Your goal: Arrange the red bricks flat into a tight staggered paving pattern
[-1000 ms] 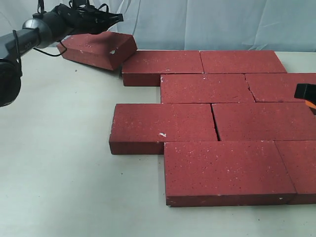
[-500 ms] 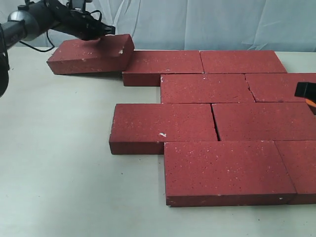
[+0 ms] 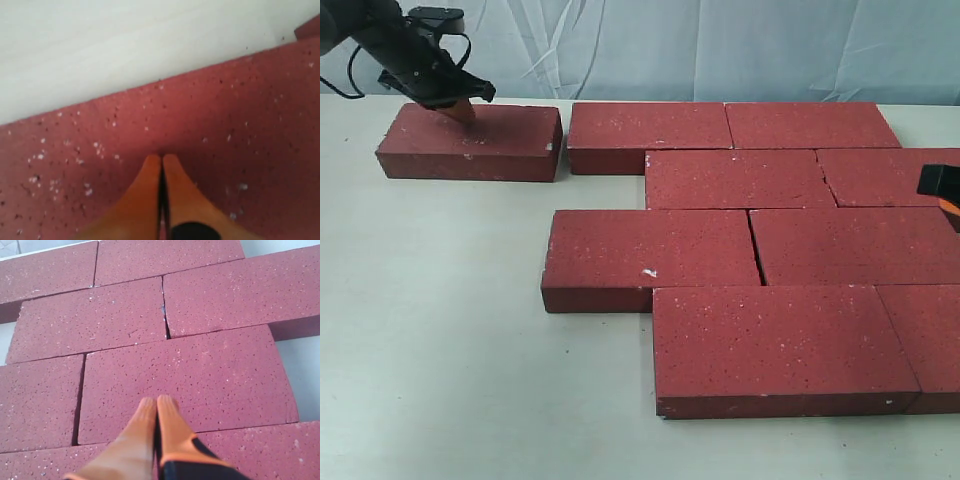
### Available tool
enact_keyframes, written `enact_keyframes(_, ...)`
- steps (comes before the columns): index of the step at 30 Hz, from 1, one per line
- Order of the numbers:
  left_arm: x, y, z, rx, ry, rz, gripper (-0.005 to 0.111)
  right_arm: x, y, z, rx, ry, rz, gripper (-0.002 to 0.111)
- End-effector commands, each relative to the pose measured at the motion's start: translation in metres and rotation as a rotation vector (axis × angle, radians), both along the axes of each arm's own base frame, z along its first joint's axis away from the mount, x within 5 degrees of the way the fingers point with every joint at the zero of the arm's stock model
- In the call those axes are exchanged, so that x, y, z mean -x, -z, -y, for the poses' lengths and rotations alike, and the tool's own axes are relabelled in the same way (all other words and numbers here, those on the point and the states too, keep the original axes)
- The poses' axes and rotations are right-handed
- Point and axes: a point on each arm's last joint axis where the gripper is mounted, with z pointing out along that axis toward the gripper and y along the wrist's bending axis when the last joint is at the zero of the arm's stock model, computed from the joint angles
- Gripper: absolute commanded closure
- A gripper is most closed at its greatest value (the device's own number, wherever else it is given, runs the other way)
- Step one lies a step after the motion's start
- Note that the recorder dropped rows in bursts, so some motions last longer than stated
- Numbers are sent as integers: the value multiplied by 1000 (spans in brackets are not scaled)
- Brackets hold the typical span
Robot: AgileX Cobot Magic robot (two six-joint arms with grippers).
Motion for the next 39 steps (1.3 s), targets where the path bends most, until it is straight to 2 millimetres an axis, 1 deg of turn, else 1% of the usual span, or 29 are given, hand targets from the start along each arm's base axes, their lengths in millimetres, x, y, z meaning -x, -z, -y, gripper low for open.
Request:
enact_keyframes(1,10,-27,-3,-29,37,-18,107,-2,-2,1,4,5,14,109)
enact_keyframes(5,10,-46,-3,-27,38,40,107,-2,-2,1,4,5,14,109)
enact_keyframes(8,7,-50,0,13,22,81,107,-2,-2,1,4,4,12,109)
enact_keyframes(10,6,-47,4,34,22,84,107,-2,-2,1,4,4,12,109)
enact_keyframes(13,5,-35,7,32,-7,56,107,-1,-2,1,3,3,8,109)
enact_keyframes(16,5,-21,6,-32,-64,26,107,-1,-2,1,3,2,7,109)
enact_keyframes(18,5,-16,7,-59,-60,13,107,-1,-2,1,3,2,7,109)
enact_keyframes(30,6,-13,4,-106,-57,-5,107,-1,-2,1,3,2,7,109)
enact_keyframes(35,5,1,4,-98,-75,-36,107,-1,-2,1,3,2,7,109)
enact_keyframes(39,7,4,7,-102,-66,-60,107,-1,-2,1,3,2,7,109)
